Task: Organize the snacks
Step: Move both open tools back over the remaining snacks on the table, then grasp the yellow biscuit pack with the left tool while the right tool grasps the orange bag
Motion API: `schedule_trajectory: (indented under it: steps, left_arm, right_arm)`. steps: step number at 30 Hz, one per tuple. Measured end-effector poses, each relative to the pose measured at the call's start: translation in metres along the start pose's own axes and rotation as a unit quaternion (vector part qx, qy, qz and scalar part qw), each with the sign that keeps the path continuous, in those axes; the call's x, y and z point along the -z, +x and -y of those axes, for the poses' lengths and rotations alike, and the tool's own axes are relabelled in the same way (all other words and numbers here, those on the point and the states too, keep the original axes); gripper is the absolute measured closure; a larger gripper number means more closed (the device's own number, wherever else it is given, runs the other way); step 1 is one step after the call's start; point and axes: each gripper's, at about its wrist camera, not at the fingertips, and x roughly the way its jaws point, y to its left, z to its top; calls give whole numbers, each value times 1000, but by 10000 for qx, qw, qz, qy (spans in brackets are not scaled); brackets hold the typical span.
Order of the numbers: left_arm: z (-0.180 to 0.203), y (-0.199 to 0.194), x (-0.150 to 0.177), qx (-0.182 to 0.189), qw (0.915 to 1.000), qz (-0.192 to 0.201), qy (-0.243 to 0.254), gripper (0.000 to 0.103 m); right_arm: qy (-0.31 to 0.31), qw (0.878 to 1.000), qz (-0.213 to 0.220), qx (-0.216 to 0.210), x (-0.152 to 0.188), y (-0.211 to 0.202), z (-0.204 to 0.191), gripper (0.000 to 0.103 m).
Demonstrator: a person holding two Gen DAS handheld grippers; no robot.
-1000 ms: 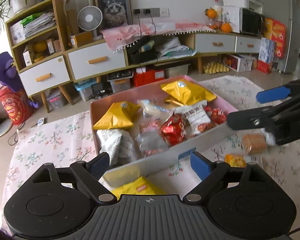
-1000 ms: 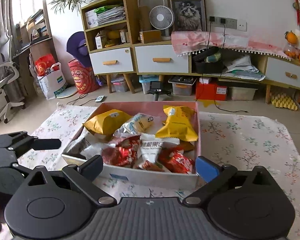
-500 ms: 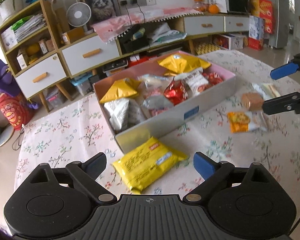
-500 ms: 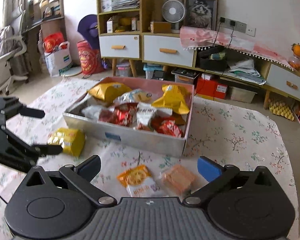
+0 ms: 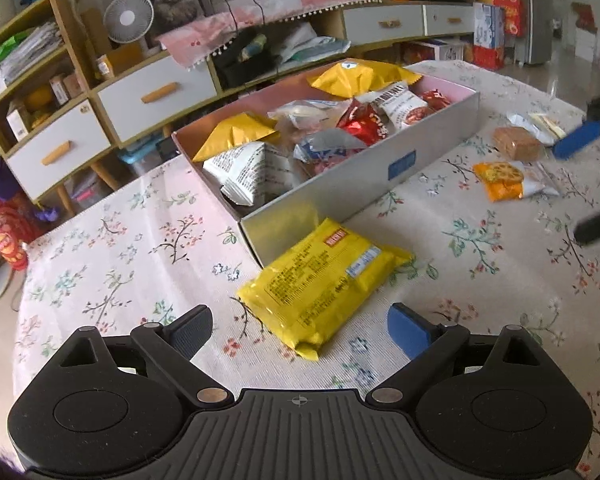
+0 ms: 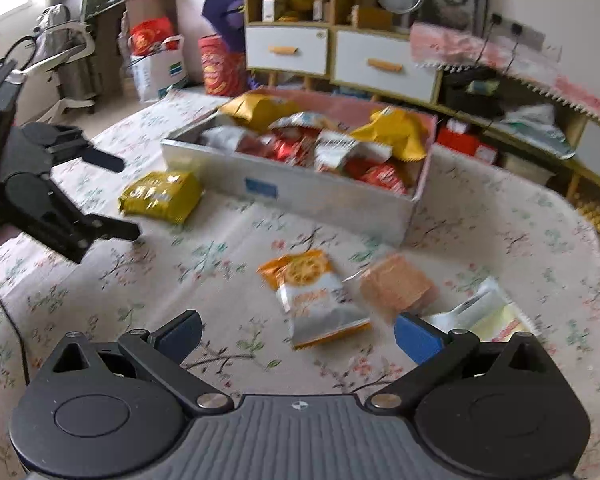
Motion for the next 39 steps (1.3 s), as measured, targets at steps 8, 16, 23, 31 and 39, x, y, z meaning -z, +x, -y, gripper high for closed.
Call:
schedule_trajectory:
  steps: [8,16,23,31,39]
  left_arm:
    - [-16,13,-1,509,9982,188,-251,7]
    - [-3,11,-3,1114,9937,116,-2,8]
    - [13,0,2,1641,9857,-41,380,8]
    - [10,-2,-9,1108,9928,210,413,8]
    - [18,12,-26,1224,9916,287,310,10]
  right_arm:
    - [-82,9997,-182,-146,3,18,0,17]
    - [-91,9999,-10,-146,-4,26,7,17]
    - [-191,9993,-20,-311,-9,29,4,17]
    - [-501,9984,8,-254,-12,22,0,18]
    - [-794,9963,-53,-321,-20,29,2,24]
